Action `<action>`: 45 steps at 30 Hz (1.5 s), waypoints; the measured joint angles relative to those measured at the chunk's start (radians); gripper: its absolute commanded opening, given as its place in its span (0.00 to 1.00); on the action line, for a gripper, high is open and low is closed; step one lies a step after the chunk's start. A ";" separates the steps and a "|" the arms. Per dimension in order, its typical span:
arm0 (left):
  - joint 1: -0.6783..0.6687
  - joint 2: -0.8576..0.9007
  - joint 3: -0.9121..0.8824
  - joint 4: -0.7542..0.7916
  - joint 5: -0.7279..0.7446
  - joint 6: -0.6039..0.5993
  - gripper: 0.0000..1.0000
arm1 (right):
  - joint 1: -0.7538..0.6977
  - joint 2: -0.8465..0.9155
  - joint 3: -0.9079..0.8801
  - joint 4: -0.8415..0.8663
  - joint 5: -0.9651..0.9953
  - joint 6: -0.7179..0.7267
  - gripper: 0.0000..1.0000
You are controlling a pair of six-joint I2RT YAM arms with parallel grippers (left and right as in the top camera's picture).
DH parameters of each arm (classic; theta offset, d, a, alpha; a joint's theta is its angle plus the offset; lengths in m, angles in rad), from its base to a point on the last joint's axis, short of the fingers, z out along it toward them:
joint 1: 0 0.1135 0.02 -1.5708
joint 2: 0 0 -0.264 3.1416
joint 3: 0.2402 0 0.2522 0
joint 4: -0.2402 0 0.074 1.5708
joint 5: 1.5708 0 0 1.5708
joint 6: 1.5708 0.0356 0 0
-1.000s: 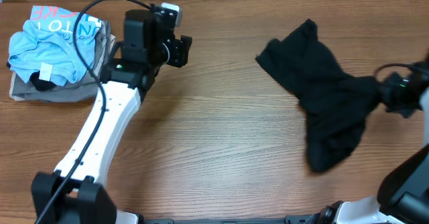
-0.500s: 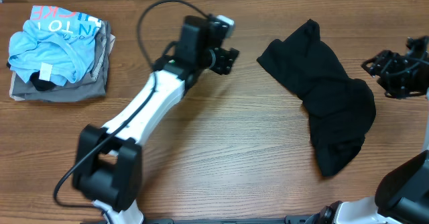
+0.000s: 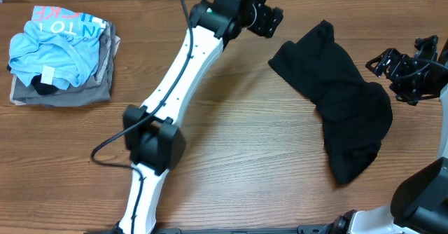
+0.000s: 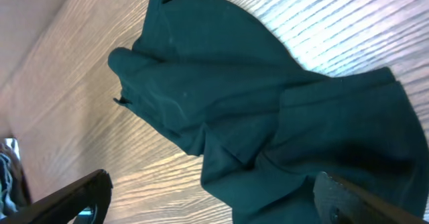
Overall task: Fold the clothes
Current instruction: 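Reach the left gripper to the shirt's upper edge and grasp it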
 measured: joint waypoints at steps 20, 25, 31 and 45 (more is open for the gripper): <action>-0.040 0.319 0.011 0.051 0.056 -0.069 0.61 | 0.000 0.000 0.000 -0.017 0.015 -0.002 1.00; -0.080 0.319 0.011 0.000 0.013 -0.098 0.54 | 0.000 0.000 0.000 -0.016 0.019 -0.002 1.00; -0.114 0.319 0.011 -0.011 -0.082 -0.124 0.51 | 0.000 0.000 0.000 -0.020 0.019 -0.002 1.00; -0.133 0.328 -0.031 0.061 -0.259 -0.164 0.56 | 0.000 0.000 0.000 -0.049 0.019 -0.002 1.00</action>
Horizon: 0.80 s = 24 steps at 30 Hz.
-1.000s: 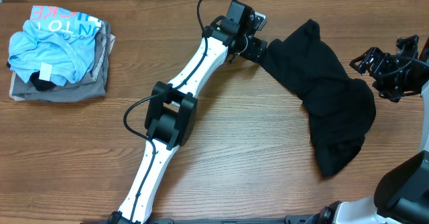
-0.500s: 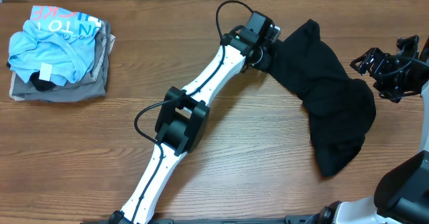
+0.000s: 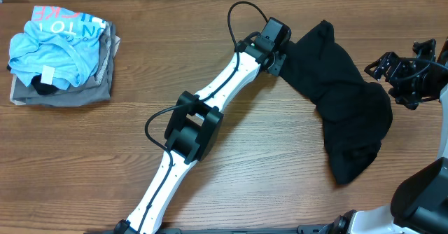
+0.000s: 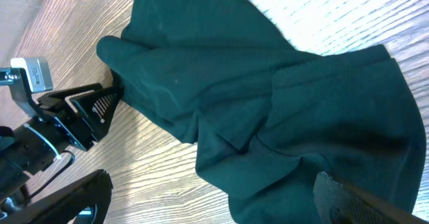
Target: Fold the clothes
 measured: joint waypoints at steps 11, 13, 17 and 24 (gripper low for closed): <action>-0.005 0.015 0.002 0.008 0.070 -0.018 0.04 | 0.000 0.000 0.000 -0.003 0.003 0.000 0.99; -0.011 0.016 0.002 0.003 0.080 -0.019 0.04 | 0.000 0.000 0.000 -0.004 0.005 0.000 0.98; -0.013 0.016 0.028 -0.065 0.097 -0.018 0.04 | 0.000 0.000 0.000 -0.004 0.011 -0.001 0.94; 0.052 0.022 0.258 -0.395 0.122 -0.018 0.04 | 0.000 0.000 0.000 -0.007 0.013 0.001 0.85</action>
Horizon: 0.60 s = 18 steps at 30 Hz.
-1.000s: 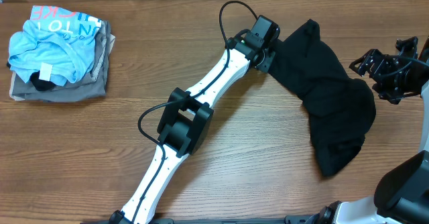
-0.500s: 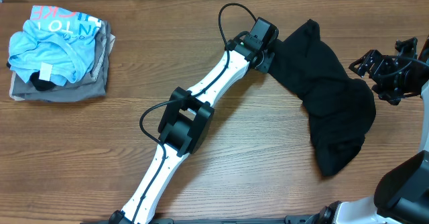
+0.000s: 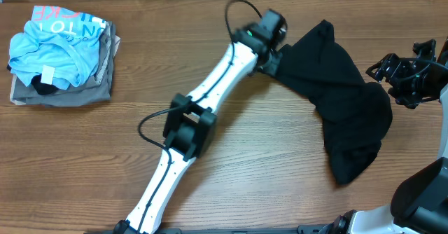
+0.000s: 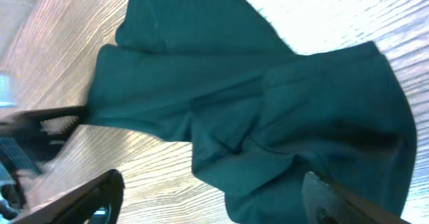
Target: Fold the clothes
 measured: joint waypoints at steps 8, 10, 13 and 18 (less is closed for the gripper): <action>0.207 -0.171 0.271 -0.210 0.005 0.007 0.04 | 0.027 0.000 0.000 -0.023 0.001 -0.011 0.85; 0.248 -0.248 0.290 -0.224 0.003 0.007 0.04 | 0.060 0.000 0.000 -0.034 0.001 -0.016 0.85; 0.274 -0.332 0.310 -0.226 0.003 0.007 0.04 | 0.114 0.000 0.000 -0.048 0.001 -0.019 0.85; 0.271 -0.374 0.325 -0.229 0.004 0.008 0.04 | 0.219 0.000 0.000 -0.063 0.005 -0.021 0.85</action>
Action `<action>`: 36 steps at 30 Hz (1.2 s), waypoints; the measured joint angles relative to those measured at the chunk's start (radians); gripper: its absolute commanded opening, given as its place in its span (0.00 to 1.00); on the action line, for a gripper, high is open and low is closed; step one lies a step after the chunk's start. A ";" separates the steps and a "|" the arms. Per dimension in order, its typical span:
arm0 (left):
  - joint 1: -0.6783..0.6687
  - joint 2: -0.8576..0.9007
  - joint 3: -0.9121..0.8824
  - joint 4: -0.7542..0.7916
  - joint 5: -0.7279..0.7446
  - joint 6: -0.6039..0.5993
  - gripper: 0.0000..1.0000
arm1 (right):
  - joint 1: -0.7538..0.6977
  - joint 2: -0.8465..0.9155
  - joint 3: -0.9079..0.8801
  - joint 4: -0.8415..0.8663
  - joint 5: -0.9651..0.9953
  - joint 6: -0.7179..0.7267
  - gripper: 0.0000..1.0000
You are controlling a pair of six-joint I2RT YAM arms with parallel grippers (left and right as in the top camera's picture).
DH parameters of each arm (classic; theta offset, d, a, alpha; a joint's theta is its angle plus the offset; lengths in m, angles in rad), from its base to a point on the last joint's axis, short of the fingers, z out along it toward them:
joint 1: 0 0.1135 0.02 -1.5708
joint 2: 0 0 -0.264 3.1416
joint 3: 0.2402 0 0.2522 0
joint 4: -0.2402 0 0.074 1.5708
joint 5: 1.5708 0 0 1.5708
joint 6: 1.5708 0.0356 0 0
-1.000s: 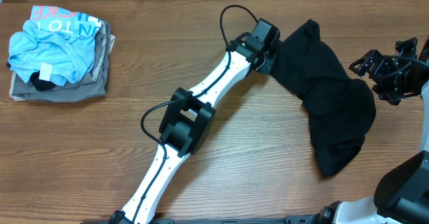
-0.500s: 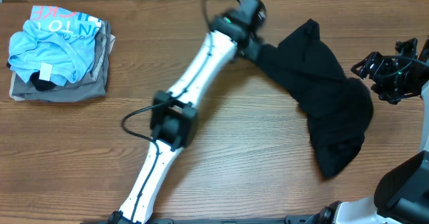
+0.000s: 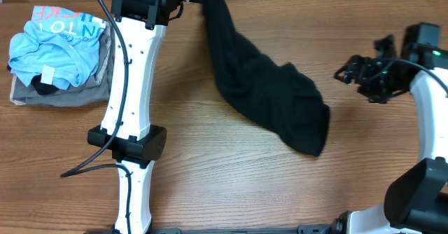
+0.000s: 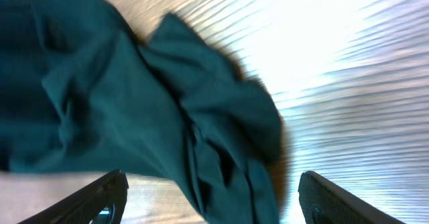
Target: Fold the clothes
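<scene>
A black garment [image 3: 269,94] lies stretched in a crumpled diagonal band from the table's back centre to the middle right; in the right wrist view the garment [image 4: 134,96] looks dark teal. My left gripper is at the back edge, shut on the garment's upper end, which hangs from it. Over bare wood to the right of the cloth, my right gripper [image 3: 350,71] is open. Its two fingers stand wide apart with nothing between them, and the right gripper [image 4: 211,207] looks down on the garment's lower end.
A pile of folded clothes [image 3: 59,52], light blue shirt on top of grey ones, sits at the far left. The left arm [image 3: 133,73] runs up the left-centre of the wooden table [image 3: 231,185]. The right arm's base is at the lower right.
My left gripper has moved from the back right-centre to the back left-centre with the garment's corner, and the cloth now lies further left, stretched out. My right gripper has shifted left.
At first my left gripper hovered just left of the crumpled garment at the right. It then stood at the garment's left corner, then held that corner. Now the cloth is drawn left across the table, my right gripper open throughout.
</scene>
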 measured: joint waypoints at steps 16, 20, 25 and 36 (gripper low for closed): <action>0.000 0.012 -0.005 -0.043 -0.027 0.003 0.04 | 0.396 0.094 -0.130 0.345 0.077 0.017 0.83; 0.000 0.012 -0.005 -0.067 -0.029 0.003 0.04 | 0.431 0.188 -0.140 0.413 0.090 0.020 0.69; 0.006 0.012 -0.005 -0.089 -0.030 0.003 0.04 | 0.451 0.272 -0.141 0.453 0.099 0.022 0.09; 0.079 0.007 -0.006 -0.092 -0.034 0.003 0.04 | 0.425 0.265 -0.077 0.298 0.084 0.035 0.04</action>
